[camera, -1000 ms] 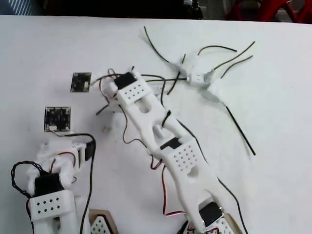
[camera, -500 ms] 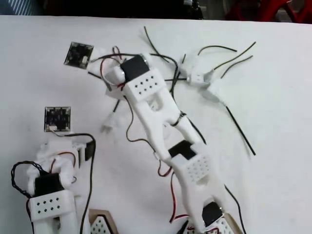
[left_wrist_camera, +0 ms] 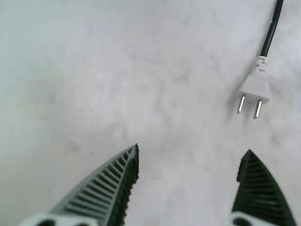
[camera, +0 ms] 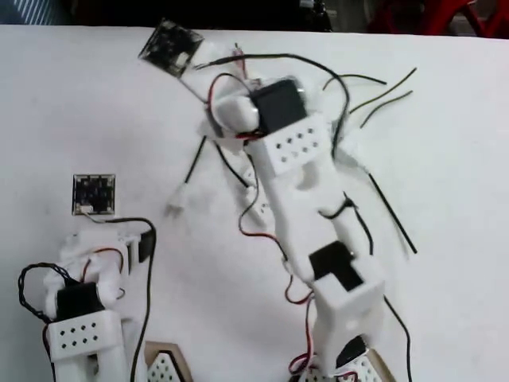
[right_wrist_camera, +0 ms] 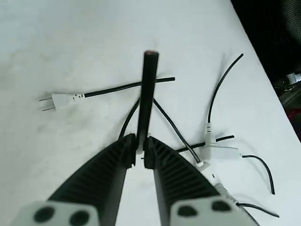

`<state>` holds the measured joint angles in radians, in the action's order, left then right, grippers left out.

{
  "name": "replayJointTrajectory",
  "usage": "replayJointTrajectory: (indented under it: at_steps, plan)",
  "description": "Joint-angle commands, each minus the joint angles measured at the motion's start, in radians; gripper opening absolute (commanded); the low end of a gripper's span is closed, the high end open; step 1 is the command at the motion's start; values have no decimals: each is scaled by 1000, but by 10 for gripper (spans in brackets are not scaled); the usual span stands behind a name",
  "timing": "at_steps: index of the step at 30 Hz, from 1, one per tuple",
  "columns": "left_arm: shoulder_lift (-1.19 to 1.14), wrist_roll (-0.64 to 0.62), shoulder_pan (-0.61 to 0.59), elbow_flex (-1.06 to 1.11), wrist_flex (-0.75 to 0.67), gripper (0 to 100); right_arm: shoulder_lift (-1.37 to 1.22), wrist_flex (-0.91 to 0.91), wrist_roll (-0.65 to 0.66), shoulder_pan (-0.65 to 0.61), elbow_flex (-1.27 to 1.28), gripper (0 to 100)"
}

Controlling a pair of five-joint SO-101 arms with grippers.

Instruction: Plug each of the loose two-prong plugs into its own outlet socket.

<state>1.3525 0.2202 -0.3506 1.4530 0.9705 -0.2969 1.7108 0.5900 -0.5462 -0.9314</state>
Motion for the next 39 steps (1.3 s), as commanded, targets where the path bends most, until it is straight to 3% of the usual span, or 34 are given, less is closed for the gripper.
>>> replayJointTrajectory:
  at_steps: [1, 12, 18, 24, 29, 33, 39]
  plan:
    - [19, 2, -4, -5, -23, 331, 119, 7, -43, 1, 91, 17]
    - [19, 2, -4, -5, -23, 331, 269, -5, -140, -28, 535, 17]
    - [21, 2, -4, -5, -23, 331, 145, -202, -140, -39, 615, 26]
    - [21, 2, -4, -5, -23, 331, 35, -252, -239, -104, 572, 224]
    - [21, 2, -4, -5, -23, 331, 73, -211, -241, -102, 506, 181]
    - [21, 2, -4, -5, -23, 331, 77, -65, -238, -101, 508, 140]
    - [21, 3, -4, -5, -23, 331, 65, 4, -236, -97, 674, 103]
